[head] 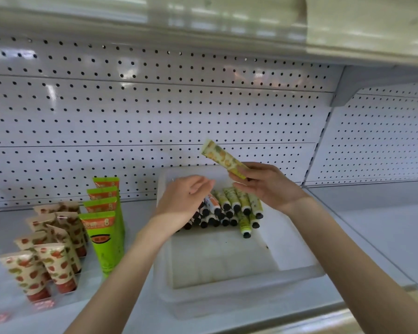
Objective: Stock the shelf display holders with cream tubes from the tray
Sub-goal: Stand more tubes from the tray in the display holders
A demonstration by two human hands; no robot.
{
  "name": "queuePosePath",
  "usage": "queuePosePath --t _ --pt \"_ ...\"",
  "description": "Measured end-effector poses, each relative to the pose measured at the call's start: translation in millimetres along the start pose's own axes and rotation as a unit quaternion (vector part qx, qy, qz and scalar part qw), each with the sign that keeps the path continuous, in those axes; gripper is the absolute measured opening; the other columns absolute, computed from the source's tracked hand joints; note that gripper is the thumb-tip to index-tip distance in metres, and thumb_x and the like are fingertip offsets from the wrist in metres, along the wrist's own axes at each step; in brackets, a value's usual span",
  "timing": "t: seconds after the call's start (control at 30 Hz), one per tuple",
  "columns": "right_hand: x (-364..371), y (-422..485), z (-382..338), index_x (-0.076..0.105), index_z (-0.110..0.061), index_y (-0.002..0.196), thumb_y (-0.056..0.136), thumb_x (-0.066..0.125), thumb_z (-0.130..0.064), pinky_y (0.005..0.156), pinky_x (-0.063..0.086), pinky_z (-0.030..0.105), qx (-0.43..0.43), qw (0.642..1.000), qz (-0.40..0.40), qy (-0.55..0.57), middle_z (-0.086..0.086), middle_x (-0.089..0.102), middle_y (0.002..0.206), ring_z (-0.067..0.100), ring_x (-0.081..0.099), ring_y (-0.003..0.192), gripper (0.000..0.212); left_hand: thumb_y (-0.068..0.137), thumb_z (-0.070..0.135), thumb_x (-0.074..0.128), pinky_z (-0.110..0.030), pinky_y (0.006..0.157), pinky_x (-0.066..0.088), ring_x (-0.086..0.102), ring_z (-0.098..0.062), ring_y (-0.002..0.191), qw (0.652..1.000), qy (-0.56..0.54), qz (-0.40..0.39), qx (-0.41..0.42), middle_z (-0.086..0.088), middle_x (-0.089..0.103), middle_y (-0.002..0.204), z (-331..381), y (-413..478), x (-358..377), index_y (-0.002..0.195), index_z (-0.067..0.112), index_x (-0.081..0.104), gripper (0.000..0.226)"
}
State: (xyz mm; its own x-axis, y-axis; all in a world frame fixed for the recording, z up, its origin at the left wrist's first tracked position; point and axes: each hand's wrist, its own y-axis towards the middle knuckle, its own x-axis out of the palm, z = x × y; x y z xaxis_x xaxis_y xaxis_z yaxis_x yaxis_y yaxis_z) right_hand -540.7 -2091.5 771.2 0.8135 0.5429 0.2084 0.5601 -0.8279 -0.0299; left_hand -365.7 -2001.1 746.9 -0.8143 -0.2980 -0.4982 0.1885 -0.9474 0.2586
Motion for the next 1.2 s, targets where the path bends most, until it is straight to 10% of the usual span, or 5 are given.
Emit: queuePosePath --t 0.37,0.77,1.0,1.2 --pt "35.1 -21.9 28.0 0.063 -0.015 0.098 0.072 0.071 -0.025 0.082 0.052 0.028 0.009 0.992 -0.062 -0.114 0.007 0.069 0.107 0.015 0.065 0.1 0.028 0.086 0.012 0.062 -0.006 0.063 0.045 0.063 0.007 0.071 0.966 -0.239 0.083 0.06 0.016 0.069 0.076 10.2 -8.9 3.7 0.088 0.021 0.064 0.01" --pt "18.5 -39.7 35.3 0.057 -0.023 0.12 0.083 0.065 -0.032 0.091 0.05 0.023 0.129 0.928 -0.142 -0.32 -0.003 0.064 0.12 0.008 0.062 0.108 0.038 0.088 0.01 0.059 -0.015 0.057 0.053 0.063 0.003 0.063 0.952 -0.291 0.097 0.012 0.001 0.063 0.081 0.1 -17.1 -7.0 0.09 0.013 0.062 0.005" --pt "-10.1 -33.4 23.5 0.043 -0.019 0.134 0.092 0.057 -0.029 0.095 0.035 0.024 0.092 0.891 0.074 -0.438 -0.004 0.049 0.133 0.012 0.047 0.118 0.046 0.088 0.014 0.06 -0.015 0.058 0.052 0.065 0.003 0.071 0.955 -0.284 0.089 0.002 0.004 0.066 0.088 -7.2 -18.6 -10.6 0.087 0.023 0.063 0.009" --pt "2.2 -15.0 27.6 0.029 -0.01 0.138 0.096 0.049 -0.017 0.087 0.039 0.031 0.123 0.877 0.079 -0.458 0.006 0.048 0.112 0.02 0.048 0.104 0.047 0.088 0.009 0.058 -0.012 0.053 0.049 0.064 0.004 0.065 0.951 -0.302 0.074 0.0 0.001 0.064 0.088 -2.8 -16.3 -7.2 0.088 0.018 0.061 0.009"
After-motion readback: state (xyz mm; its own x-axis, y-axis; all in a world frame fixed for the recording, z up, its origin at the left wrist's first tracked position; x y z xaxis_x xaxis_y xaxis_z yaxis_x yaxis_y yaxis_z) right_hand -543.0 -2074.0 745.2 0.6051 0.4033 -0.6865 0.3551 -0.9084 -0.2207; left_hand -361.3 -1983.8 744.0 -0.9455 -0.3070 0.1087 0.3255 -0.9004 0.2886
